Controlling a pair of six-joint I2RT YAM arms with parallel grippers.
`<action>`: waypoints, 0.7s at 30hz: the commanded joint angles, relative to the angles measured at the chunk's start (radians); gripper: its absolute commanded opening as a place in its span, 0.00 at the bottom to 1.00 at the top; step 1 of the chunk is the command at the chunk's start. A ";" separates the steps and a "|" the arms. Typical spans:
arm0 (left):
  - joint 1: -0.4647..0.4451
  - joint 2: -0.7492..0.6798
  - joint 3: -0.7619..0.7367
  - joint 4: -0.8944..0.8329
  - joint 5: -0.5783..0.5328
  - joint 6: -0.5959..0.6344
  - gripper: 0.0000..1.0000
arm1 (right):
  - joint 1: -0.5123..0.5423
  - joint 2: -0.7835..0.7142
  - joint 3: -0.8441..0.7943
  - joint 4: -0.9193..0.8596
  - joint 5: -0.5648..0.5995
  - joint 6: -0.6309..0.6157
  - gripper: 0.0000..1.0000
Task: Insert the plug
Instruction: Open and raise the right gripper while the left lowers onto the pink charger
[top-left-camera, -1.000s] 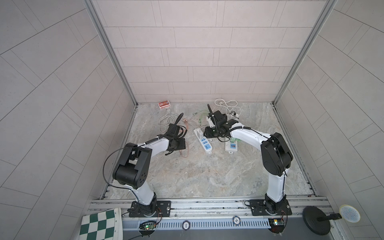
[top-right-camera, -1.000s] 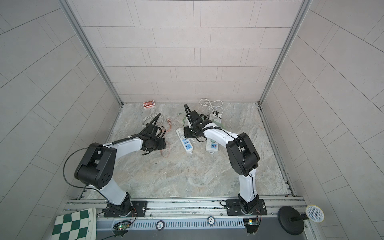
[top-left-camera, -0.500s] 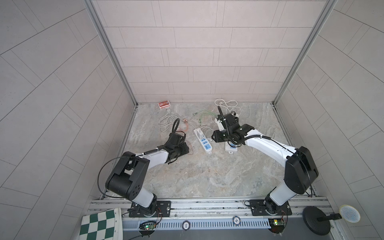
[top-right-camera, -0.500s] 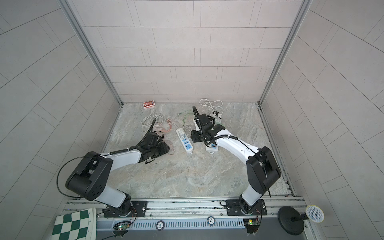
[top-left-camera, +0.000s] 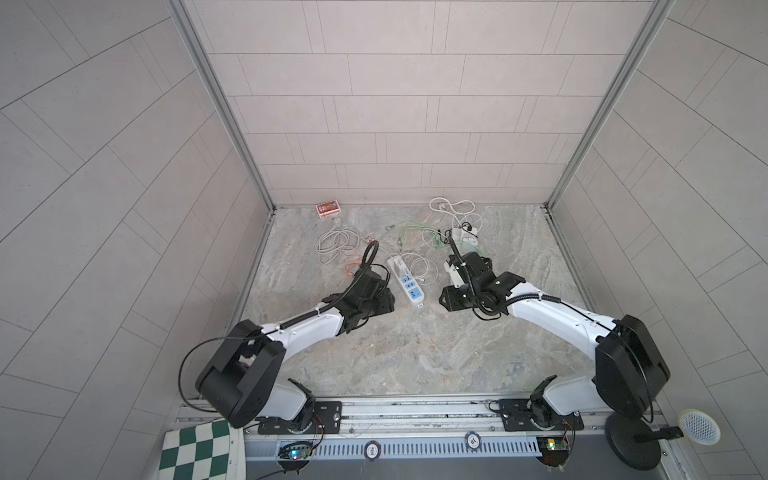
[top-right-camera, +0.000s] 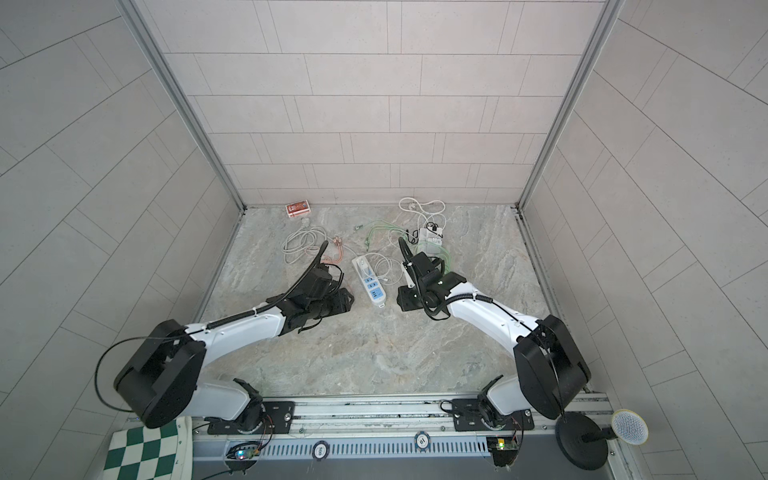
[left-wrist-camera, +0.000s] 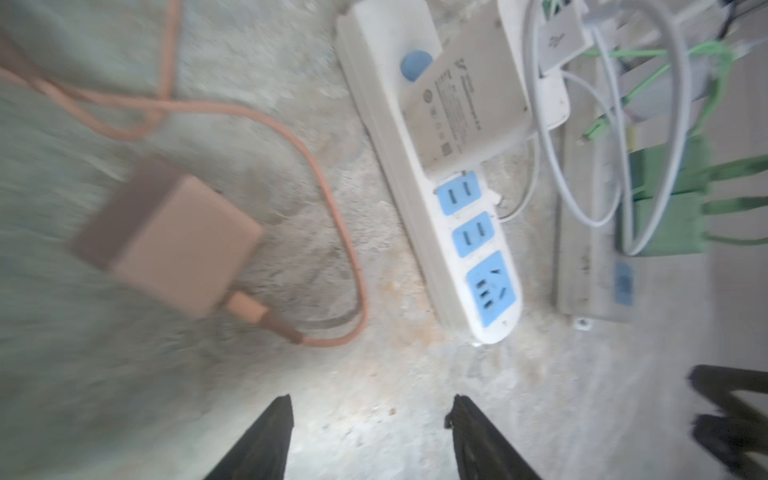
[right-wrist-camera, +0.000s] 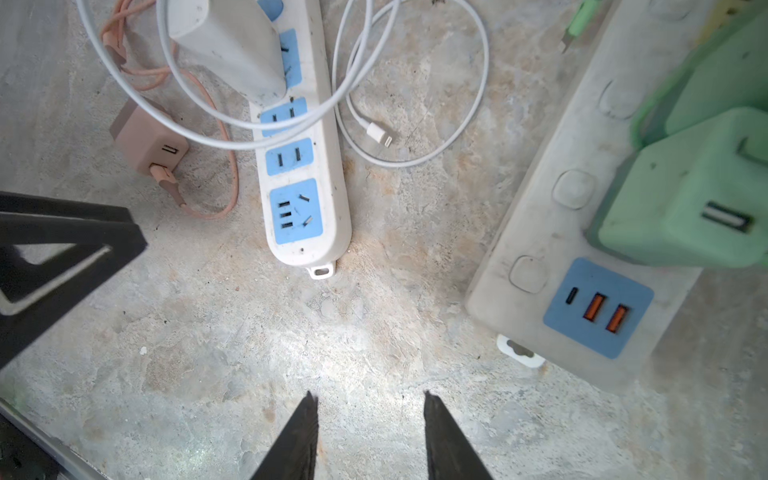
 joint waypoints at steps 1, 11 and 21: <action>0.010 -0.072 0.116 -0.367 -0.334 0.247 0.73 | 0.006 -0.063 -0.022 0.005 -0.004 0.000 0.42; 0.136 0.189 0.374 -0.493 -0.286 0.541 0.65 | 0.011 -0.118 -0.067 -0.006 -0.015 -0.007 0.42; 0.200 0.442 0.481 -0.472 -0.213 0.545 0.57 | 0.012 -0.172 -0.108 -0.006 -0.020 -0.005 0.42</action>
